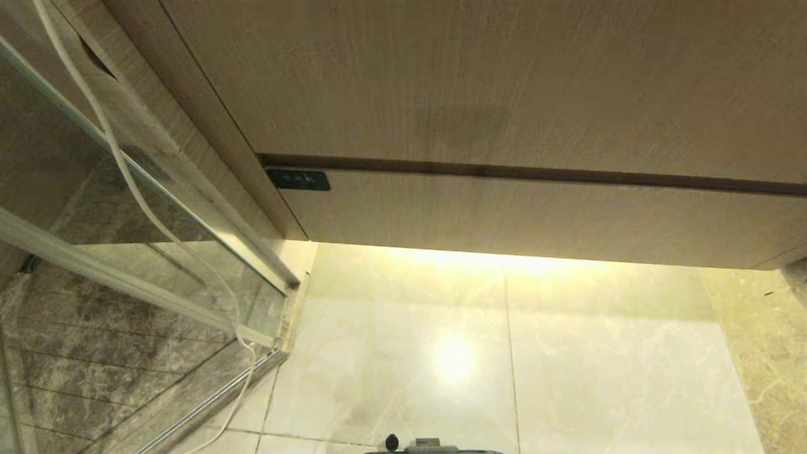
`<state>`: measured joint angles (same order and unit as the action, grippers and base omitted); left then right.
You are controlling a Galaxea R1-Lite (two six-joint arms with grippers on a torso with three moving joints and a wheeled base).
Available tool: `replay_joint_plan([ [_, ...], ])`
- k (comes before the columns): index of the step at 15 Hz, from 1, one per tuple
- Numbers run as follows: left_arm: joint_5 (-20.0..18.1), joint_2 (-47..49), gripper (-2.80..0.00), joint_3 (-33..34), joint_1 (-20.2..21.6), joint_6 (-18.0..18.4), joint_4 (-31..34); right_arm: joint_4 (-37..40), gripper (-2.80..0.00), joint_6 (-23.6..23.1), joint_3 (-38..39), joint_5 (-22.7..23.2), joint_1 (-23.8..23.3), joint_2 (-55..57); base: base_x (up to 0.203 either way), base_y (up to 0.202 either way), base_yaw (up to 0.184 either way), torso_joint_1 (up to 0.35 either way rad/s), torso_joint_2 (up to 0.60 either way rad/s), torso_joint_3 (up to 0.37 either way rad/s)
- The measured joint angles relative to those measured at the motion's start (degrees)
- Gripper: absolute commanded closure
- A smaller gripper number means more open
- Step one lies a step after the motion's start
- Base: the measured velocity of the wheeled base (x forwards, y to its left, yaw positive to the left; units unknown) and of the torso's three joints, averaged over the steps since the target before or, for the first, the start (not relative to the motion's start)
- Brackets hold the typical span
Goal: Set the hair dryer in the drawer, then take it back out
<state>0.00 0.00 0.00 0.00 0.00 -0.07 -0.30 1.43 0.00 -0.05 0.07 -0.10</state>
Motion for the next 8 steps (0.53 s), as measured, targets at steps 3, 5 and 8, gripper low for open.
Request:
replay_joint_plan([
  [3, 0.0, 0.0, 0.0, 0.0, 0.0, 0.0, 0.0, -0.06, 0.0, 0.17, 0.0, -0.05, 0.0, 0.0, 0.0, 0.0, 0.0, 0.0, 0.0, 0.0],
  [5, 0.0, 0.0, 0.0, 0.0, 0.0, 0.0, 0.0, -0.05, 0.0, 0.2, 0.0, -0.05, 0.0, 0.0, 0.0, 0.0, 0.0, 0.0, 0.0, 0.0],
  [8, 0.0, 0.0, 0.0, 0.0, 0.0, 0.0, 0.0, -0.07, 0.0, 0.22, 0.0, -0.05, 0.0, 0.0, 0.0, 0.0, 0.0, 0.0, 0.0, 0.0],
])
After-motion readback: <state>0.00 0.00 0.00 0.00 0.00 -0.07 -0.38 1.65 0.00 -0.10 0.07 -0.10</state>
